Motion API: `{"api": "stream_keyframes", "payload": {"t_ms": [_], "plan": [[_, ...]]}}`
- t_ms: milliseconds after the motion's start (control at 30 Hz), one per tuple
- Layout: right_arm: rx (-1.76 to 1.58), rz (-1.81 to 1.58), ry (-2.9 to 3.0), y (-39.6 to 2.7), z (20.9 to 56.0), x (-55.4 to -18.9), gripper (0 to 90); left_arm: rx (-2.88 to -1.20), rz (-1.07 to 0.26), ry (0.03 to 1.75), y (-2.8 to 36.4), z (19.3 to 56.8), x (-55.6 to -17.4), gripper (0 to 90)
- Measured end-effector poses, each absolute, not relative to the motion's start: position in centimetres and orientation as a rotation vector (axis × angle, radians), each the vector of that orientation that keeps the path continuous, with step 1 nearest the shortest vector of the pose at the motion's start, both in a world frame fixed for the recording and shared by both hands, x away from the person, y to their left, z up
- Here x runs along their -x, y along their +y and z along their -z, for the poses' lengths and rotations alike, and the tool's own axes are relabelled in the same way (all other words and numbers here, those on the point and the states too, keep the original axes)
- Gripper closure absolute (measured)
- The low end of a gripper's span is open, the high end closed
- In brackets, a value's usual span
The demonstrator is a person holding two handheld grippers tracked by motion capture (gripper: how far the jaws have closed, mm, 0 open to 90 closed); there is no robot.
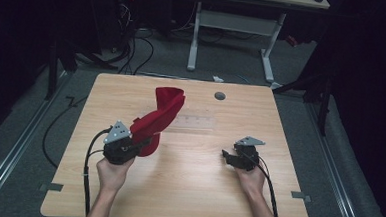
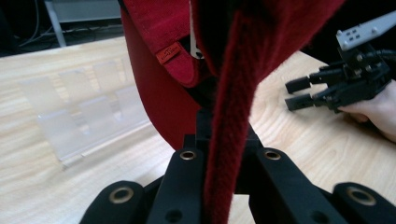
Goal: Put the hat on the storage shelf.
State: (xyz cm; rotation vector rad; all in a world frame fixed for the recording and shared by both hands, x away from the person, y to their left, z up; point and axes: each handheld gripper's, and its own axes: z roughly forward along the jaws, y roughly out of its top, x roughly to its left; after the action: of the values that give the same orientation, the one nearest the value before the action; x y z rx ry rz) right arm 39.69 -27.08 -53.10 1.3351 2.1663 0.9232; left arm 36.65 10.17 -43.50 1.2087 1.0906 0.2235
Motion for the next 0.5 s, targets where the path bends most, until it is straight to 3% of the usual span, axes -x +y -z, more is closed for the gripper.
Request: {"api": "stream_keyframes", "payload": {"t_ms": [500], "plan": [[-1.347,-0.913,2.158,-27.0,53.1,-39.7,38.4,-1.093,-0.211,1.114,12.3,41.0,-39.6,85.4]]}}
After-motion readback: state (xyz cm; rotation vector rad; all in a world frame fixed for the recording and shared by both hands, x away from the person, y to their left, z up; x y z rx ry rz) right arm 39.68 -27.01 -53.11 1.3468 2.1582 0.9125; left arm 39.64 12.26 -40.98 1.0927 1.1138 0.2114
